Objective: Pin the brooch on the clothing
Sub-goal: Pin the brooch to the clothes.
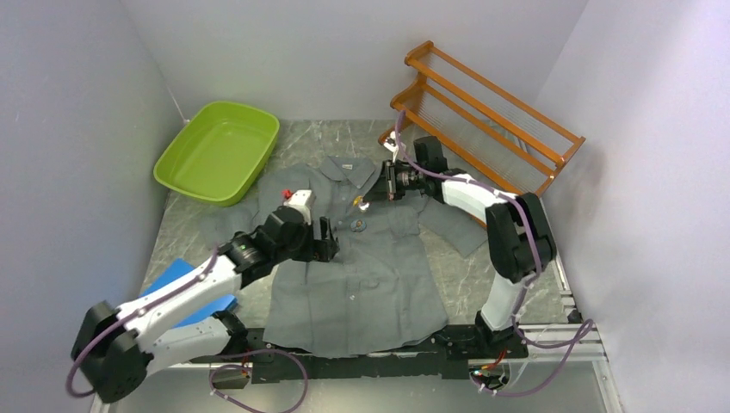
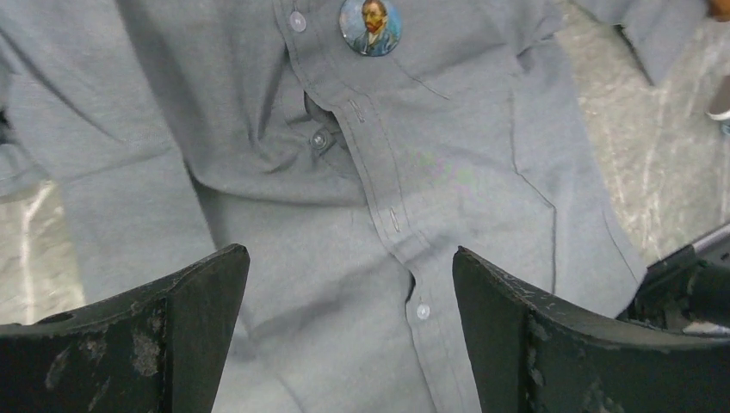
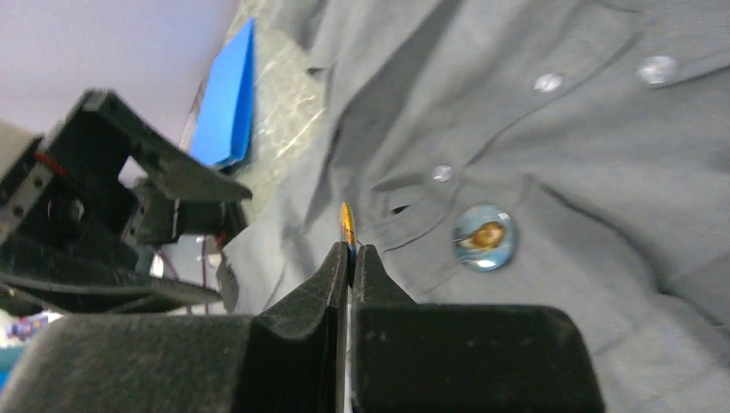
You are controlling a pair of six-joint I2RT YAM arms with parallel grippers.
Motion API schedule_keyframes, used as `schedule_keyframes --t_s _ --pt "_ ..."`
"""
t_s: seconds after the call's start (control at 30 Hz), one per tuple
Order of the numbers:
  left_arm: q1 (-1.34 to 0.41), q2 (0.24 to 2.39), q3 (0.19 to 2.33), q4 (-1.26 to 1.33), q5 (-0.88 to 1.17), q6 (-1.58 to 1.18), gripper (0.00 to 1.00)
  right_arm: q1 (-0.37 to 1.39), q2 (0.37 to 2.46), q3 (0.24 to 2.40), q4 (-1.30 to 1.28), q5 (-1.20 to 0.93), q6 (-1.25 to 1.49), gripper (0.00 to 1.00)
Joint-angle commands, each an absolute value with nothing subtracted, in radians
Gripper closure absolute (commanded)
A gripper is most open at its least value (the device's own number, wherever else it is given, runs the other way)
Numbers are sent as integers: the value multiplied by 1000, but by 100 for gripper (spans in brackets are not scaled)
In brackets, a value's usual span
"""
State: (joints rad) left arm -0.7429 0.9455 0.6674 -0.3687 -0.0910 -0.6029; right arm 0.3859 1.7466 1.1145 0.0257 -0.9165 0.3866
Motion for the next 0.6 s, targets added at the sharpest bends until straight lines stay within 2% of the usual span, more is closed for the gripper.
schedule_keyframes --t_s 0.0,0.27,0.57 --pt "-731 1101 662 -152 -63 -649 7 360 1879 1252 -133 -878 352 100" --pt "-713 1323 629 22 -23 -667 7 356 2024 1389 -254 -849 313 100" --pt "-701 1436 575 76 -42 -728 10 359 2063 1329 -73 -938 350 100"
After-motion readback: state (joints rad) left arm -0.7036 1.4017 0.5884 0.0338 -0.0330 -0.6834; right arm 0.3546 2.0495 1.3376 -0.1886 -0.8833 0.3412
